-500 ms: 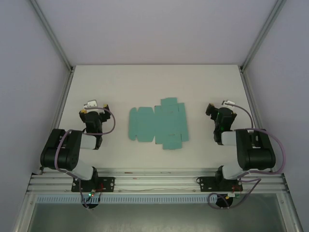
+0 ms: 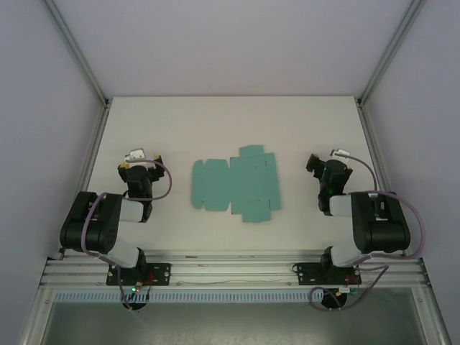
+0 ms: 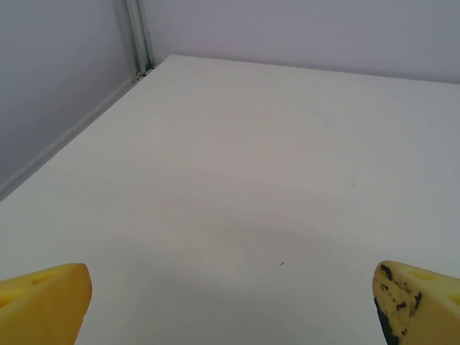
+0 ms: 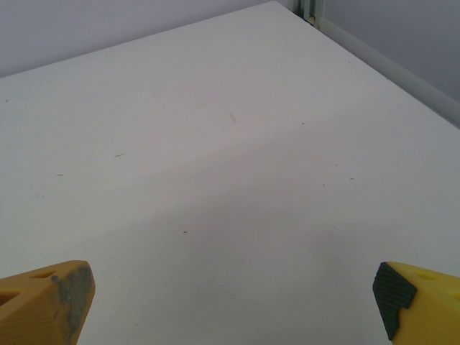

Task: Assemble paper box

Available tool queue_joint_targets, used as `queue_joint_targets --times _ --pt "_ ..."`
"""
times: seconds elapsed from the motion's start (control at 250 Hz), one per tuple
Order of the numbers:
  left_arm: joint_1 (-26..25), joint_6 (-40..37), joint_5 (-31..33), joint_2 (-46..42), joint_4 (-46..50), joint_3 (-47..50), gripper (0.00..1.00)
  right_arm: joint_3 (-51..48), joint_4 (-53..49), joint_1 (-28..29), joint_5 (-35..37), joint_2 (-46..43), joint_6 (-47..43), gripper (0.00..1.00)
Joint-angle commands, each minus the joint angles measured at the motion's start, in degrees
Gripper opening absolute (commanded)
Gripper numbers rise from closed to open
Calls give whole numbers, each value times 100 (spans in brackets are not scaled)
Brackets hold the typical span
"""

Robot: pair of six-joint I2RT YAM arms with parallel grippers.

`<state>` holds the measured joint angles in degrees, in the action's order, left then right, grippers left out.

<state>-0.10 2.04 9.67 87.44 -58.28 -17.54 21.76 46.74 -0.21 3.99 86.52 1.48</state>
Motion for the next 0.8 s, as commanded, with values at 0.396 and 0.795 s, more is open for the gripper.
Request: queue_joint_targets --times 0.396,0.795 --pt "36 66 79 -82 27 -51 100 57 63 -18 -3 -81 59 100" --pt "-110 112 430 -960 2472 -1035 100 669 -1951 19 393 -1241 364 100"
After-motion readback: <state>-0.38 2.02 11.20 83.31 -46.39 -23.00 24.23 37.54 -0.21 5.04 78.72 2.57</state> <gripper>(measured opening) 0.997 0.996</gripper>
